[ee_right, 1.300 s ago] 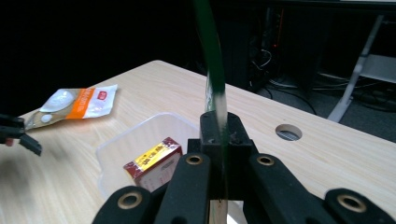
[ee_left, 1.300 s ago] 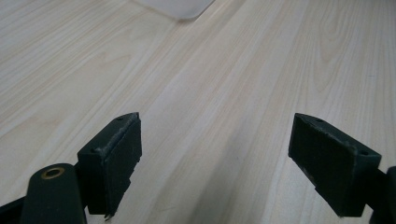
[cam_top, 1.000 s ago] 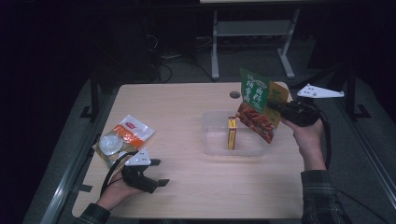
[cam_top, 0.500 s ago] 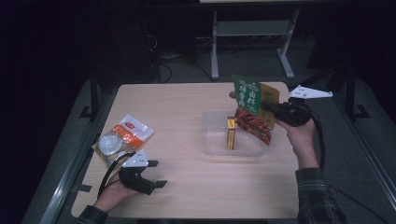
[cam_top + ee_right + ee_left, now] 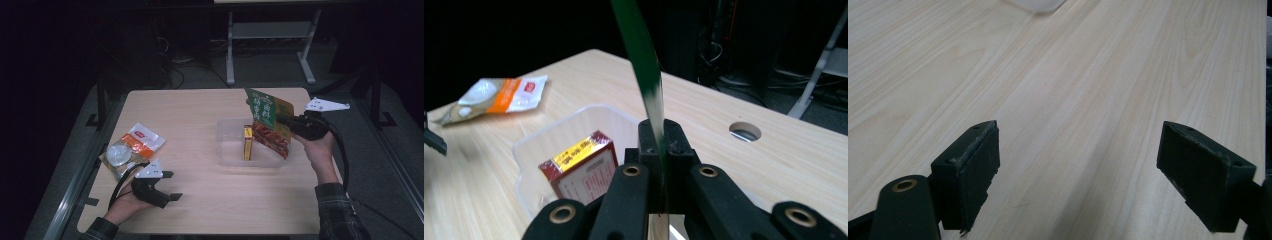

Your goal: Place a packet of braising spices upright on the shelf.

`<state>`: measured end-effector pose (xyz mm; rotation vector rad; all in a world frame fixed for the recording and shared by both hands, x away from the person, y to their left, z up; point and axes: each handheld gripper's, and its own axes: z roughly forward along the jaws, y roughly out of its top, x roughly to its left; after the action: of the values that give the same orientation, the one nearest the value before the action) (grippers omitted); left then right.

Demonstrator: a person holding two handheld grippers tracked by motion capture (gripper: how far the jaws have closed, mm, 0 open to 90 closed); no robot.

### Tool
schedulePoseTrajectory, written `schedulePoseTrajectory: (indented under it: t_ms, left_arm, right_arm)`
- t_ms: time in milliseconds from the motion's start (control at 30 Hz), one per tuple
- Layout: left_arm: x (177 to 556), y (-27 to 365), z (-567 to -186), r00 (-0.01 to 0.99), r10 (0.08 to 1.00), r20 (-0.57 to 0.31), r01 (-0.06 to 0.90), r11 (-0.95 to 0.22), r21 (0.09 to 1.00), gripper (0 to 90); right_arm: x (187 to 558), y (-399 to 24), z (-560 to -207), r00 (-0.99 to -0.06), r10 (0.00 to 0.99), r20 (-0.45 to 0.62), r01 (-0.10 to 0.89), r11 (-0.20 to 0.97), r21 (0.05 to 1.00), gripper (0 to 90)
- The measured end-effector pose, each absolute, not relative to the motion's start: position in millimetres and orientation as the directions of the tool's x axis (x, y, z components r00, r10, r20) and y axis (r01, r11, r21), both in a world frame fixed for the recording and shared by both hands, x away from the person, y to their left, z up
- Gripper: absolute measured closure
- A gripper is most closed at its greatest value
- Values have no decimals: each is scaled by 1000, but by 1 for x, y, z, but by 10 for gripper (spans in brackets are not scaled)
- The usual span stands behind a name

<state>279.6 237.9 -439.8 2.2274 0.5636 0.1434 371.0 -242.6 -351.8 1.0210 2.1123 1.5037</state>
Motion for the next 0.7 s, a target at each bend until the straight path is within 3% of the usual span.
schedulePoseTrajectory:
  t_ms: [700]
  left_arm:
    - [280,234,-442,901,423,-91,346,-579,738,170]
  right_arm:
    - [362,-246,-368,-689,709,151,405,203,892,884]
